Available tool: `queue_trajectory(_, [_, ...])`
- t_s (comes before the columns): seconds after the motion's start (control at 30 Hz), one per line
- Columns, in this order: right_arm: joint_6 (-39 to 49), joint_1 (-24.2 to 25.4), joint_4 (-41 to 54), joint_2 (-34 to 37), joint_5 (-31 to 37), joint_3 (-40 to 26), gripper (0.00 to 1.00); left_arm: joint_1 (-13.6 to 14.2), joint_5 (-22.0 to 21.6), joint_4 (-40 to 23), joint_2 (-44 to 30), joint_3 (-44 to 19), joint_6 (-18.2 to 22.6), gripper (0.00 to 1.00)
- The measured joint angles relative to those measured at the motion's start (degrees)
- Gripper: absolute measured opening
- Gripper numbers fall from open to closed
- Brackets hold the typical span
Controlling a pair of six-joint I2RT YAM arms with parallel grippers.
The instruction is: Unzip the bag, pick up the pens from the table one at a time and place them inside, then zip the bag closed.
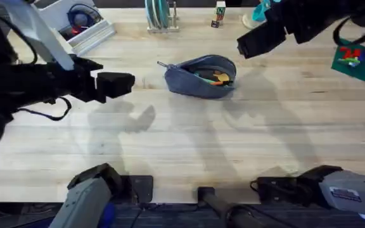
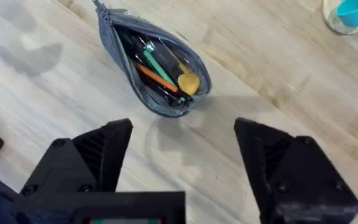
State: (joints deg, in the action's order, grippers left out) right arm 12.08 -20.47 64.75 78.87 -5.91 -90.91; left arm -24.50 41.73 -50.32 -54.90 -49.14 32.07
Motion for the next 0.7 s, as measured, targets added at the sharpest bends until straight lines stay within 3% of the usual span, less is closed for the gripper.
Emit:
queue_trajectory(0.3, [0.17, 0.00, -0.02, 0.00, 0.00, 0.00, 0.997, -10.47, 21.55, -0.88, -13.91, 0.03, 19.58, 0.988])
queue_trajectory(0.5, [0.17, 0.00, -0.02, 0.00, 0.00, 0.00, 0.997, -11.74, 32.45, -0.44, -24.65, 0.03, 33.06, 0.988])
queue_trajectory(0.7, [0.17, 0.00, -0.04, 0.00, 0.00, 0.00, 0.997, -11.77, 37.36, 3.30, -32.12, 0.03, 41.93, 0.988])
